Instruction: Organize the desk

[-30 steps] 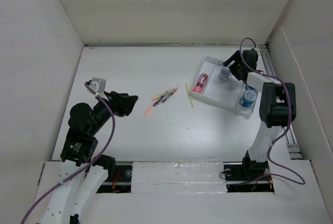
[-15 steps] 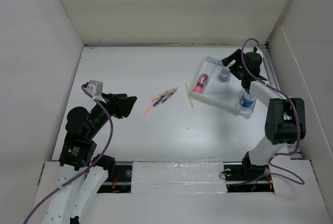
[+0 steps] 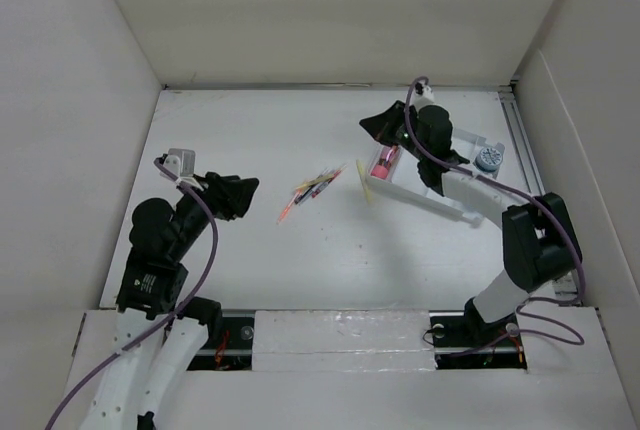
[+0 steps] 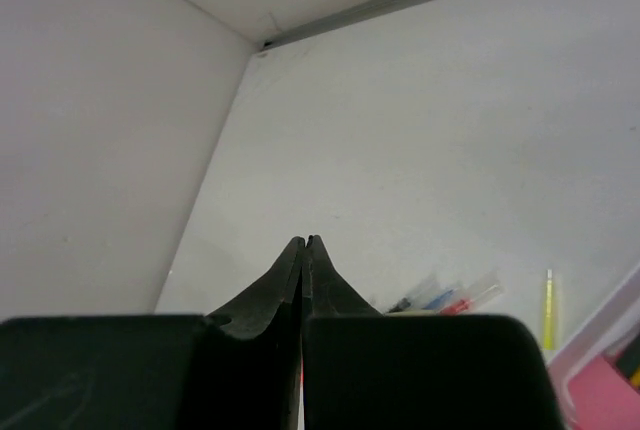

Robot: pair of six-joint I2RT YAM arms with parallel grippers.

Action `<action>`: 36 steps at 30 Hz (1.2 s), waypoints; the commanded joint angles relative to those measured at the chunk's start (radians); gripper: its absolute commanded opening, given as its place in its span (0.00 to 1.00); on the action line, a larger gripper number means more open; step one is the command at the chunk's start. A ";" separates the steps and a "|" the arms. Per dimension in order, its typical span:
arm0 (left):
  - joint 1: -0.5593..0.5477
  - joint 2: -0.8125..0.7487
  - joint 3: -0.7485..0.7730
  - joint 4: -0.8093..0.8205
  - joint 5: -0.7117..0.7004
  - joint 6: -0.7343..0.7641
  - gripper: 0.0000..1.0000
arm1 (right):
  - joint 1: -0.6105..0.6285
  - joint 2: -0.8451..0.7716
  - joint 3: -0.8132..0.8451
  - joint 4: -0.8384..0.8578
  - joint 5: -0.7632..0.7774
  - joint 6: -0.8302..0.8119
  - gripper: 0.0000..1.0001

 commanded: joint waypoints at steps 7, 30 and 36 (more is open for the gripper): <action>0.003 0.082 0.000 0.039 -0.156 0.031 0.11 | 0.061 0.269 0.299 0.352 -0.292 0.193 0.00; -0.121 0.191 -0.031 -0.016 -0.516 0.021 0.12 | 0.199 0.405 0.927 -0.202 -0.123 -0.114 0.00; -0.160 0.178 0.020 -0.054 -0.441 -0.007 0.15 | 0.300 0.198 0.715 -0.325 0.025 -0.312 0.00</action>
